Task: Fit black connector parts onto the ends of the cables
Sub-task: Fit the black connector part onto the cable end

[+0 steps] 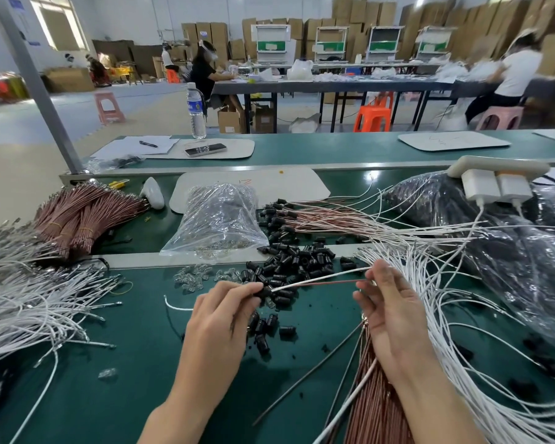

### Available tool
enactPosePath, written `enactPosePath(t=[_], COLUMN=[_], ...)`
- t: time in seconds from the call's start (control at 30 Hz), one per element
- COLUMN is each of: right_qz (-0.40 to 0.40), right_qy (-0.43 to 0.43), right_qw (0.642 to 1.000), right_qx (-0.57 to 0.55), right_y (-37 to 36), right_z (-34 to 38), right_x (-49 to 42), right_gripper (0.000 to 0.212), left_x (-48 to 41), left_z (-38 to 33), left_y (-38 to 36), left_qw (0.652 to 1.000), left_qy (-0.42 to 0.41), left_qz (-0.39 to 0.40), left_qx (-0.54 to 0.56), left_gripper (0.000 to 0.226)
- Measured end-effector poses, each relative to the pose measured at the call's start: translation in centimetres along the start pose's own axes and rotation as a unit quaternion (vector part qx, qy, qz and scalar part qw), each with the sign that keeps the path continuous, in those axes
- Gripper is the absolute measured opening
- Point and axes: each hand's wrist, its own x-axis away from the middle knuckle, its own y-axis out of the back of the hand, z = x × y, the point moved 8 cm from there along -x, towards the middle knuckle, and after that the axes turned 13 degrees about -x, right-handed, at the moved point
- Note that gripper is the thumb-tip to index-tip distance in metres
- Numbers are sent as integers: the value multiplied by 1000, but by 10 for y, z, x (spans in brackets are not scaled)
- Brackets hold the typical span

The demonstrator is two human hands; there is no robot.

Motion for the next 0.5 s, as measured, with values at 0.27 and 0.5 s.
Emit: enactPosePath(t=[0.27,0.5], right_qz=[-34,-75], right_qy=[29,38], right_qw=[996,971], right_qx=[-81,-225], right_y=[16,31], right_z=[24,33], right_x=[-5,-7], right_gripper=[15,20], left_x=[-3,-5], left_z=[13,20], left_y=[13,19], left_qw=[999,998], left_qy=[24,38], left_qz=[-30,-36], left_qx=[-16,-21], left_gripper=[27,27])
